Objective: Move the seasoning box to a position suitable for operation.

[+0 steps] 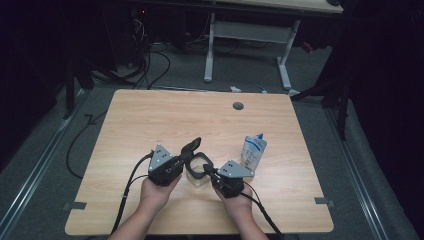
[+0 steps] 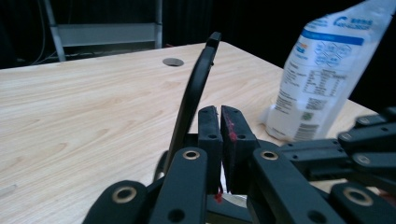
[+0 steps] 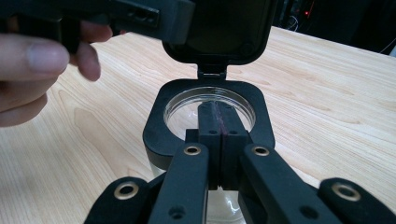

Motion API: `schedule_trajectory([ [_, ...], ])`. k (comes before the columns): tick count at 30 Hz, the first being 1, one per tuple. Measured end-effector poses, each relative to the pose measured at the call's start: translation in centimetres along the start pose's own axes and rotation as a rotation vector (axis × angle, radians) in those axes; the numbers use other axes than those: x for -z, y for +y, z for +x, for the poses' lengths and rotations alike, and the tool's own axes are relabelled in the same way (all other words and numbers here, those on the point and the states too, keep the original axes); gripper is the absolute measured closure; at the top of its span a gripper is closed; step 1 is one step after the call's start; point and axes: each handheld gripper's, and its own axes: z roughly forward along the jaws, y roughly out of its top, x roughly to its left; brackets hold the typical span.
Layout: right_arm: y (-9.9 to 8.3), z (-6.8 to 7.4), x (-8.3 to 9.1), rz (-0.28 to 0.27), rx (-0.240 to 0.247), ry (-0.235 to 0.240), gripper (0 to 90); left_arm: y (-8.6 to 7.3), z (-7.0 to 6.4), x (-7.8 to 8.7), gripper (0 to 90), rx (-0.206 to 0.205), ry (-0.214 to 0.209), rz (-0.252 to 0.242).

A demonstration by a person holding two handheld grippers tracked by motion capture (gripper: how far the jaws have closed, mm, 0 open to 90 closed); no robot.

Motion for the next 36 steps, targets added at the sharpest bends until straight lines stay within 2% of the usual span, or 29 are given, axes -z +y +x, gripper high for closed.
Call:
schedule_trajectory([
  [10,-0.2,-0.1,0.0,-0.015,0.001,0.009,90.0,0.1,0.9,-0.5,88.4,0.027,0.046,0.009],
  [17,-0.3,-0.2,0.1,-0.015,0.018,0.011,90.0,0.1,1.1,-0.7,89.8,0.039,0.075,0.016],
  [19,-0.3,-0.2,0.1,-0.014,0.019,0.009,90.0,0.0,1.4,-0.7,89.9,0.058,0.063,0.017],
  [21,-0.3,-0.2,0.2,-0.015,0.019,0.01,90.0,0.0,1.1,-0.5,89.6,0.035,0.061,0.018],
  [28,-0.2,-0.2,0.2,-0.011,0.006,0.02,89.9,-0.8,1.0,0.1,88.4,0.023,0.043,0.018],
  [29,-0.1,-0.3,1.0,-0.046,0.005,0.033,89.4,-1.4,1.3,0.7,88.1,0.011,0.045,0.027],
  [31,-0.1,-0.3,1.3,-0.058,0.006,0.032,87.9,-1.7,1.6,1.0,86.4,0.005,0.05,0.037],
  [33,-0.8,-0.6,2.7,-0.064,0.008,0.018,84.7,-3.1,2.6,1.9,82.0,-0.008,0.042,0.097],
  [36,-2.4,-1.4,3.7,-0.045,-0.02,0.001,80.4,-4.6,3.3,2.9,76.3,-0.066,0.057,0.156],
])
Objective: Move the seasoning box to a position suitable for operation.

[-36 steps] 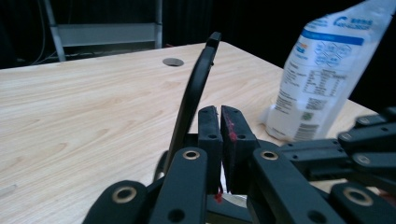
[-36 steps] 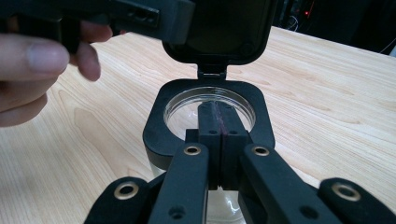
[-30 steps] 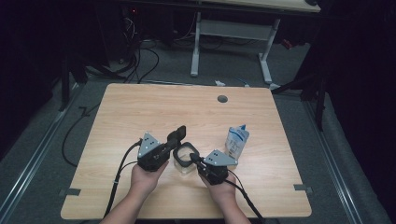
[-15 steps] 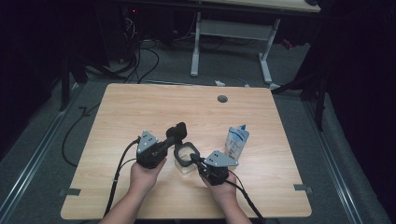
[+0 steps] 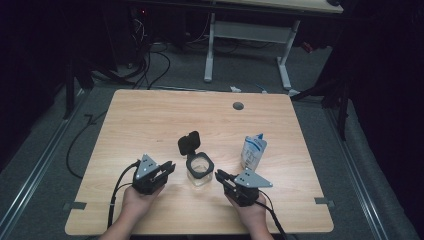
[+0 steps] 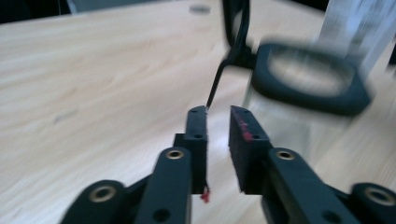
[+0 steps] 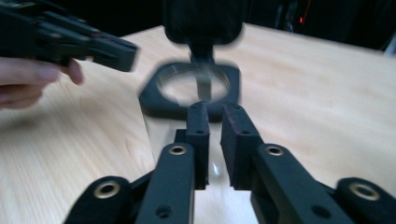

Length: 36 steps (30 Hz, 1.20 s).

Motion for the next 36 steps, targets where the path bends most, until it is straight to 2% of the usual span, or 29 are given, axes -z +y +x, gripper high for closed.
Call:
schedule_trajectory([
  [2,-0.9,-0.6,0.4,0.021,-0.023,-0.006,77.3,-1.0,0.3,0.5,71.0,-0.023,0.009,0.023],
  [4,-1.2,-1.1,0.9,0.036,-0.025,-0.013,74.2,-1.9,0.4,1.0,64.1,-0.041,0.022,0.032],
  [7,-2.0,-1.5,1.6,0.044,-0.024,-0.039,67.5,-2.4,0.6,1.7,55.7,-0.034,0.01,0.053],
  [9,-2.4,-1.7,1.8,0.054,-0.028,-0.044,66.3,-2.5,0.7,1.8,54.0,-0.042,0.02,0.054],
  [11,-3.3,-2.1,2.2,0.086,-0.031,-0.07,60.8,-2.4,1.2,2.0,50.6,-0.026,0.026,0.046],
  [13,-3.5,-2.5,2.6,0.085,-0.051,-0.081,57.4,-2.5,1.6,2.2,48.7,-0.001,0.022,0.042],
  [15,-3.5,-2.6,2.9,0.084,-0.057,-0.092,56.0,-2.5,1.7,2.2,47.0,0.005,0.02,0.046],
  [16,-3.5,-2.8,3.2,0.082,-0.063,-0.108,54.3,-2.6,1.8,2.2,47.0,0.012,0.021,0.049],
  [17,-3.6,-3.2,4.0,0.074,-0.082,-0.153,54.5,-2.6,1.7,2.2,43.7,0.014,0.023,0.053],
  [19,-3.7,-3.4,4.5,0.074,-0.089,-0.197,55.0,-2.7,1.6,2.3,41.3,0.014,0.021,0.05],
  [21,-3.8,-3.6,5.0,0.074,-0.103,-0.227,55.2,-2.7,1.5,2.4,39.3,0.017,0.014,0.045],
  [22,-3.8,-3.6,5.0,0.074,-0.103,-0.227,55.2,-2.7,1.5,2.4,37.5,0.017,0.014,0.045],
  [23,-4.1,-4.0,5.3,0.092,-0.113,-0.253,52.6,-2.7,1.5,2.6,36.2,0.013,0.017,0.039],
  [25,-4.3,-4.3,5.2,0.112,-0.109,-0.267,50.7,-2.9,1.5,2.9,34.6,0.014,0.005,0.038],
  [27,-4.6,-4.7,5.1,0.14,-0.102,-0.287,50.3,-3.2,1.5,3.3,31.3,0.076,-0.059,0.029],
  [28,-4.7,-5.0,5.0,0.149,-0.101,-0.295,50.4,-3.4,1.4,3.5,31.1,0.092,-0.083,0.023],
  [34,-4.3,-6.0,4.7,0.129,-0.148,-0.349,49.8,-3.8,1.1,3.8,30.6,0.027,-0.073,0.04],
  [36,-3.8,-6.1,4.6,0.123,-0.139,-0.358,49.3,-3.7,1.2,4.2,30.9,0.043,-0.075,0.021],
])
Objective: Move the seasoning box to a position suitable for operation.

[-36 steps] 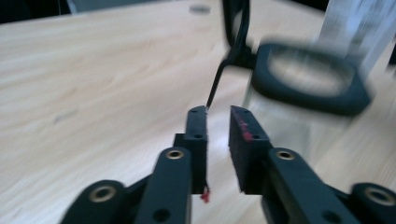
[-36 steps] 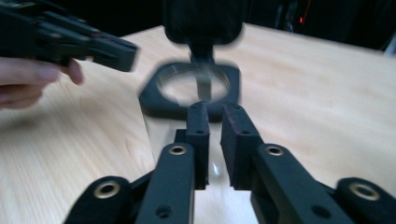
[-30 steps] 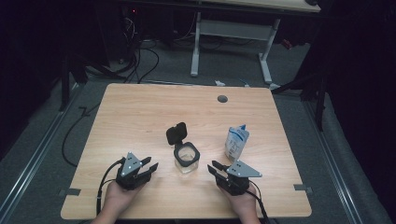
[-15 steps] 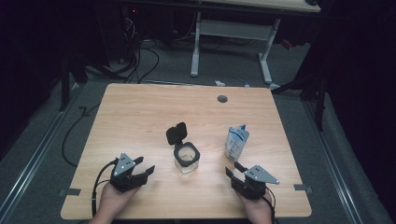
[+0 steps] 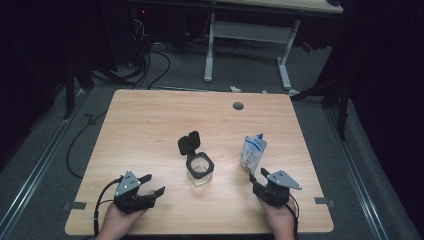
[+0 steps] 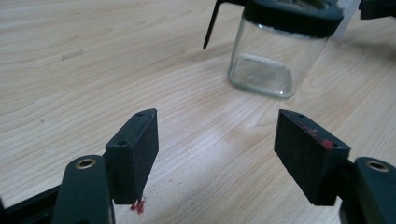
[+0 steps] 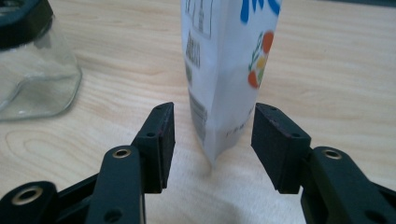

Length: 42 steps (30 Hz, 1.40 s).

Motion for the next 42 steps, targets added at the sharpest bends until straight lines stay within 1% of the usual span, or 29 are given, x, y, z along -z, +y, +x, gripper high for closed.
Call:
schedule_trajectory([
  [2,0.5,0.0,0.0,-0.005,0.002,-0.007,49.4,0.1,0.0,0.4,31.1,0.013,-0.003,-0.019],
  [3,0.8,-0.1,0.1,-0.014,0.001,-0.006,49.4,0.2,-0.1,0.5,31.4,0.011,0.002,-0.025],
  [4,1.1,-0.2,0.2,-0.019,-0.004,-0.002,49.5,0.2,-0.2,0.5,31.4,0.002,0.009,-0.023],
  [5,1.5,-0.1,0.3,-0.02,0.001,0.003,49.6,0.3,-0.2,0.4,31.4,0.0,0.014,-0.025],
  [6,1.8,-0.2,0.3,-0.027,0.02,0.005,50.2,0.3,-0.3,0.3,31.4,0.0,0.019,-0.023],
  [8,2.5,-0.3,0.2,-0.03,0.028,0.007,50.5,0.3,-0.2,0.0,31.8,0.008,0.025,-0.017],
  [10,2.9,-0.6,-0.1,-0.031,0.023,0.026,50.5,0.3,-0.1,-0.3,31.8,0.016,0.031,-0.013],
  [12,3.0,-1.0,-0.5,-0.038,0.002,0.019,51.4,0.4,-0.1,-0.5,31.9,0.02,0.036,-0.015],
  [13,3.0,-1.2,-0.7,-0.039,-0.013,0.028,51.7,0.4,-0.2,-0.6,31.9,0.018,0.036,-0.015],
  [15,3.0,-1.3,-1.0,-0.039,-0.017,0.027,51.7,0.3,-0.2,-0.7,32.2,0.011,0.036,-0.009],
  [16,3.0,-1.3,-1.2,-0.033,-0.019,0.037,52.5,0.3,-0.2,-0.8,32.2,0.007,0.04,-0.009],
  [17,3.0,-1.3,-1.3,-0.037,-0.015,0.041,53.4,0.3,-0.2,-0.8,32.2,0.004,0.044,-0.005],
  [19,3.0,-1.2,-1.4,-0.039,-0.013,0.044,56.4,0.3,0.1,-0.7,32.3,0.016,0.05,-0.013],
  [22,3.1,-1.1,-1.4,-0.041,-0.009,0.033,63.8,0.4,0.5,-0.4,32.5,0.032,0.051,-0.022],
  [25,3.1,-0.9,-1.1,-0.043,-0.002,0.027,73.3,0.3,0.5,-0.4,32.5,0.026,0.049,-0.026],
  [27,3.2,-0.7,-1.0,-0.046,0.006,0.02,75.2,0.3,0.7,-0.3,32.5,0.027,0.046,-0.027],
  [29,3.2,-0.7,-1.0,-0.043,-0.011,0.019,75.5,0.3,0.8,-0.4,32.5,0.029,0.044,-0.029],
  [32,3.2,-0.6,-1.1,-0.045,-0.008,0.01,75.3,0.3,0.9,-0.3,32.5,0.029,0.042,-0.029],
  [33,3.2,-0.4,-1.2,-0.047,-0.007,0.005,73.9,0.3,0.9,-0.3,32.5,0.028,0.041,-0.03],
  [35,3.2,-0.2,-1.4,-0.04,0.002,-0.011,66.4,0.3,1.0,-0.3,32.4,0.029,0.039,-0.03],
  [37,3.1,-0.1,-1.7,-0.03,0.007,-0.024,64.0,0.4,1.0,-0.2,32.5,0.03,0.04,-0.031],
  [38,3.1,-0.1,-1.7,-0.03,0.007,-0.024,64.0,0.4,1.1,-0.2,32.5,0.032,0.04,-0.033],
  [40,3.1,0.0,-1.7,-0.035,-0.012,-0.026,66.1,0.4,1.1,-0.2,32.4,0.034,0.04,-0.035],
  [42,3.1,0.1,-1.6,-0.049,-0.016,-0.042,68.6,0.4,1.1,-0.2,32.4,0.034,0.039,-0.033],
])
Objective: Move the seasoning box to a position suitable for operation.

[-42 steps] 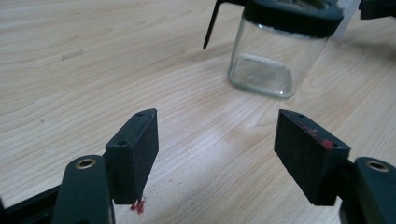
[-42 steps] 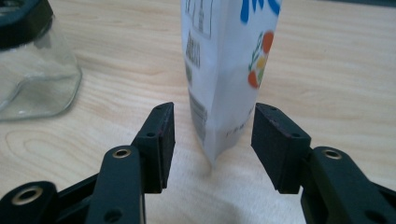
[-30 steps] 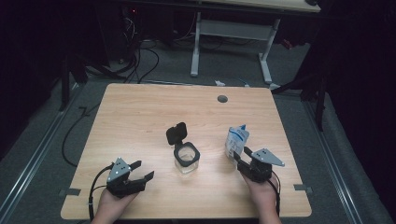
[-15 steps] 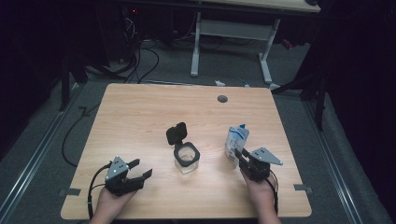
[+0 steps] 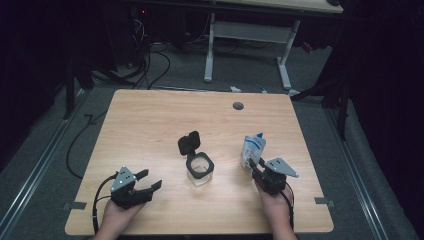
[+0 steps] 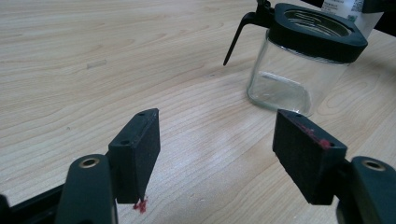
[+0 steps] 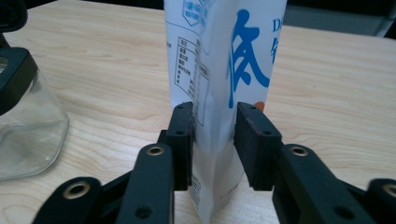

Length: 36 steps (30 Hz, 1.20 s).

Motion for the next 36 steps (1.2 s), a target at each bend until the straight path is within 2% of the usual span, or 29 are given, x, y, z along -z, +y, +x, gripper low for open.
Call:
schedule_trajectory([
  [5,0.1,0.2,0.1,-0.007,0.017,0.002,71.0,0.0,0.0,0.0,32.4,0.002,-0.001,0.0],
  [10,0.3,0.1,0.0,0.011,-0.005,0.002,75.4,0.0,0.1,0.0,32.4,0.007,-0.004,0.0],
  [13,0.3,-0.1,0.0,0.007,-0.023,-0.003,81.1,-0.1,0.1,0.0,32.4,0.01,-0.004,0.0],
  [16,0.4,-0.3,0.0,0.012,-0.039,0.004,82.3,-0.1,0.2,0.0,32.5,0.014,-0.004,-0.001],
  [20,0.6,-0.3,0.0,0.022,-0.037,0.007,83.1,-0.1,0.3,0.0,32.5,0.019,-0.006,-0.003],
  [21,0.7,-0.3,0.0,0.031,-0.023,0.006,83.7,-0.1,0.3,0.0,32.5,0.022,-0.008,-0.003],
  [26,0.9,-0.3,0.0,0.046,-0.025,0.02,84.0,-0.2,0.1,-0.1,32.5,0.017,-0.015,-0.003],
  [28,1.0,-0.5,0.0,0.052,-0.028,0.029,84.2,-0.1,0.1,-0.1,32.6,0.002,-0.015,-0.002],
  [36,1.0,-0.6,0.0,0.063,-0.031,0.052,84.6,-0.1,0.1,-0.1,32.8,0.0,-0.015,-0.003],
])
